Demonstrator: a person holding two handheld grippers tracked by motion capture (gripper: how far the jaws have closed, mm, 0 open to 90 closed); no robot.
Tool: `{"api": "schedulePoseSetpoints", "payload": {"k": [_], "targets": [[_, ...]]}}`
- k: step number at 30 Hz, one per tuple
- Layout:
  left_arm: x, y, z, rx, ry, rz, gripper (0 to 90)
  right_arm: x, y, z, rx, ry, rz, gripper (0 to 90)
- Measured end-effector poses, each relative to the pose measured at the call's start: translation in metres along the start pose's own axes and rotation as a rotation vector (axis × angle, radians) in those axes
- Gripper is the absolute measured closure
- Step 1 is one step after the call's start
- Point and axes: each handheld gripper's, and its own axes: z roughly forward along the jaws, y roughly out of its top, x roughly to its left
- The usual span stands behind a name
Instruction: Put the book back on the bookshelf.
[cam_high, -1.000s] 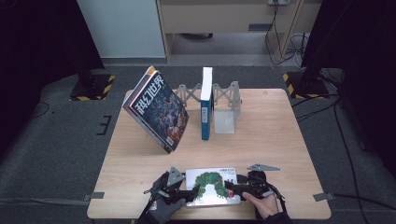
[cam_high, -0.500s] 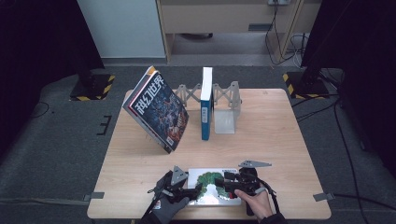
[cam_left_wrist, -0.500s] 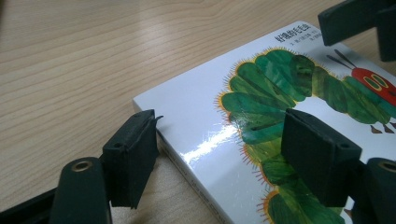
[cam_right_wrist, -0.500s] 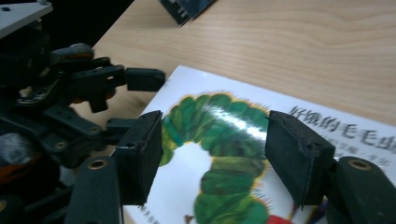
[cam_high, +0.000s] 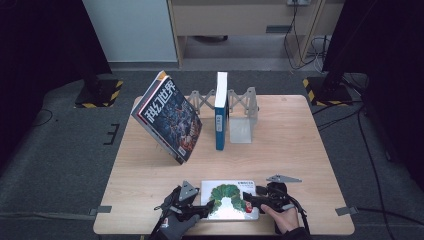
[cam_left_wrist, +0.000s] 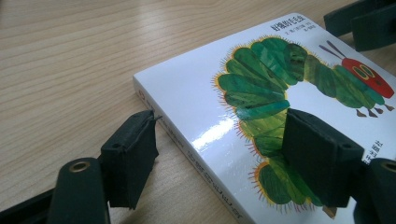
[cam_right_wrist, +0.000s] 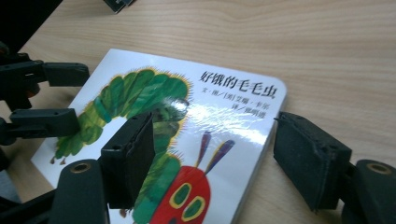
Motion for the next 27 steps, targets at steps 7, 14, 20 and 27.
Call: {"api": "schedulePoseSetpoints", "payload": {"k": [7,14,20,27], "targets": [[-0.002,0.002,0.003,0.001,0.002,0.009,24.1,-0.001,0.003,0.003,-0.008,0.033,0.056,27.6],[0.004,0.007,0.008,-0.019,0.042,0.007,22.7,-0.004,0.016,0.012,-0.041,0.049,0.061,28.2],[0.004,0.006,0.006,-0.016,0.041,0.002,23.5,-0.009,0.014,0.012,-0.033,0.062,0.088,32.8],[0.002,0.003,0.003,-0.003,0.024,-0.003,22.6,-0.008,0.007,0.011,-0.016,0.064,0.114,31.3]]}}
